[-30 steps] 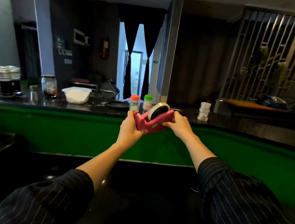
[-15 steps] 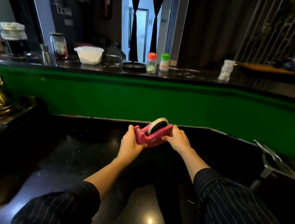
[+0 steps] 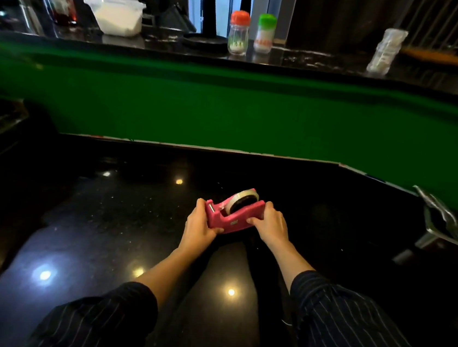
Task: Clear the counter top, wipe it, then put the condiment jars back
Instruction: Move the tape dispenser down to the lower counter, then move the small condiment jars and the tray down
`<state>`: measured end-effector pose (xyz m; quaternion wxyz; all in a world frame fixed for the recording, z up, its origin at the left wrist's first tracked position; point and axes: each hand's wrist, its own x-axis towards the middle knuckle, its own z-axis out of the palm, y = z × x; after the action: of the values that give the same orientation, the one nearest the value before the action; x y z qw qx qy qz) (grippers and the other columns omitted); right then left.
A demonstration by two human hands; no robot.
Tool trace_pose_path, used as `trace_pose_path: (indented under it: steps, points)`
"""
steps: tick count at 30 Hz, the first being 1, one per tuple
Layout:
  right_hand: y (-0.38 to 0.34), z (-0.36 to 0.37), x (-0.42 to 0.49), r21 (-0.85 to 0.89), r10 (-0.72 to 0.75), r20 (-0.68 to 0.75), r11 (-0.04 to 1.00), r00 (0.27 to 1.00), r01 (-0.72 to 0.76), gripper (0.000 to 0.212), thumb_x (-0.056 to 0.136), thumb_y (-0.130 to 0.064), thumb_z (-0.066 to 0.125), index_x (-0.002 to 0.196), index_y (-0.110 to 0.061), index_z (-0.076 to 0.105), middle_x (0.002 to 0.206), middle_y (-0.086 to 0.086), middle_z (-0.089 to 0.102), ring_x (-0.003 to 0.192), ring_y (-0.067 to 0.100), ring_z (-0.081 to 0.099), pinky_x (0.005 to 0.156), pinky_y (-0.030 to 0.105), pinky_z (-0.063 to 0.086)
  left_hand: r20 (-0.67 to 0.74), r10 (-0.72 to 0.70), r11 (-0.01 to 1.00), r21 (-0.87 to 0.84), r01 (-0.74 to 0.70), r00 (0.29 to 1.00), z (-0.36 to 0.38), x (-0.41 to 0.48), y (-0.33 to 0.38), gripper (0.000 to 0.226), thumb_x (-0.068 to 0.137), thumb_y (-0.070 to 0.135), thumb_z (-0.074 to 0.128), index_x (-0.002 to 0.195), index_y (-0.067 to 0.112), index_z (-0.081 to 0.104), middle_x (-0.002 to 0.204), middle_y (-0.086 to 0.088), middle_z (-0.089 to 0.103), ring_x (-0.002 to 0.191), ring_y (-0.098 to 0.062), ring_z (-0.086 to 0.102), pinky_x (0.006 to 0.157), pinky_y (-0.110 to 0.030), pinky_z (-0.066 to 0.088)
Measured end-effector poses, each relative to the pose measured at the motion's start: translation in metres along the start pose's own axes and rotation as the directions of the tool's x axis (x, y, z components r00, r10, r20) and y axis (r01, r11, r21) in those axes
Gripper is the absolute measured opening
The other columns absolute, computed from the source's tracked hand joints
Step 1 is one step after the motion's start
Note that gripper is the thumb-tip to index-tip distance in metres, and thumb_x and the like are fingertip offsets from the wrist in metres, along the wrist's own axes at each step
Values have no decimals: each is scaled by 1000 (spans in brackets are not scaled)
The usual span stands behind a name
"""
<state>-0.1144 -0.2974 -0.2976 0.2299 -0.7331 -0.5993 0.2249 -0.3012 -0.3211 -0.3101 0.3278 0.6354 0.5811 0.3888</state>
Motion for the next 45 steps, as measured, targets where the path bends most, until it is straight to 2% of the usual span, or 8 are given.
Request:
trace_pose_path:
  steps: [8, 17, 21, 27, 33, 38, 42, 45]
  points:
    - [8, 21, -9, 23, 2, -104, 1000, 995, 0, 41, 88, -30, 68, 115, -7, 48, 104, 13, 67, 99, 27, 66, 76, 34, 54, 53, -60, 998, 20, 59, 997, 7, 18, -16, 48, 75, -2, 73, 105, 17, 41, 112, -4, 56, 101, -11, 58, 81, -22, 50]
    - [4, 10, -5, -269, -95, 17, 958, 995, 96, 39, 94, -28, 59, 123, -8, 44, 111, 13, 64, 101, 28, 65, 71, 30, 47, 161, -150, 970, 213, 114, 975, -8, 26, -8, 81, 75, 11, 75, 138, 13, 24, 126, -9, 47, 117, -23, 51, 91, -28, 45]
    - [-1, -20, 5, -350, -141, 64, 924, 988, 154, 28, 93, -12, 56, 121, -11, 50, 112, 13, 64, 100, 29, 63, 76, 37, 53, 73, -60, 949, 314, 34, 996, -22, 40, 28, 89, 72, 41, 76, 141, 13, 27, 131, -12, 50, 112, -26, 55, 92, -40, 50]
    - [-34, -89, 24, -281, -249, -49, 933, 967, 226, 32, 93, -18, 58, 125, -14, 54, 112, 10, 65, 103, 29, 62, 80, 39, 53, 137, 209, 878, 409, -248, 968, -25, 70, 113, 62, 76, 30, 70, 128, 10, 44, 120, -11, 59, 110, -27, 58, 89, -37, 50]
    - [-66, -176, 52, -262, -401, -337, 909, 852, 324, 24, 93, -31, 59, 112, -15, 58, 91, 2, 68, 88, 23, 65, 69, 33, 48, -47, 520, 800, 377, -467, 853, -34, 119, 203, 37, 81, 19, 67, 114, 8, 55, 102, -8, 64, 96, -24, 61, 83, -36, 49]
    - [-82, -242, 86, -300, -460, -549, 888, 698, 350, 20, 91, -30, 61, 101, -13, 58, 88, 5, 65, 86, 28, 62, 68, 35, 43, -141, 598, 765, 394, -509, 789, -50, 166, 257, 27, 83, 10, 65, 107, 4, 55, 102, -11, 63, 94, -24, 60, 80, -32, 47]
    - [-87, -282, 120, -350, -468, -663, 884, 585, 310, 33, 86, -32, 67, 110, -10, 57, 108, 8, 60, 105, 31, 53, 81, 41, 45, -175, 556, 794, 399, -458, 812, -48, 206, 288, 29, 84, 7, 63, 108, 2, 49, 107, -15, 57, 95, -26, 56, 77, -31, 46]
    - [-88, -303, 147, -334, -396, -698, 917, 597, 217, 57, 82, -34, 72, 127, -9, 48, 133, 14, 45, 124, 34, 40, 98, 47, 43, -187, 468, 843, 387, -373, 863, -39, 237, 303, 50, 84, 8, 65, 126, 0, 38, 123, -19, 47, 111, -32, 50, 90, -36, 43]
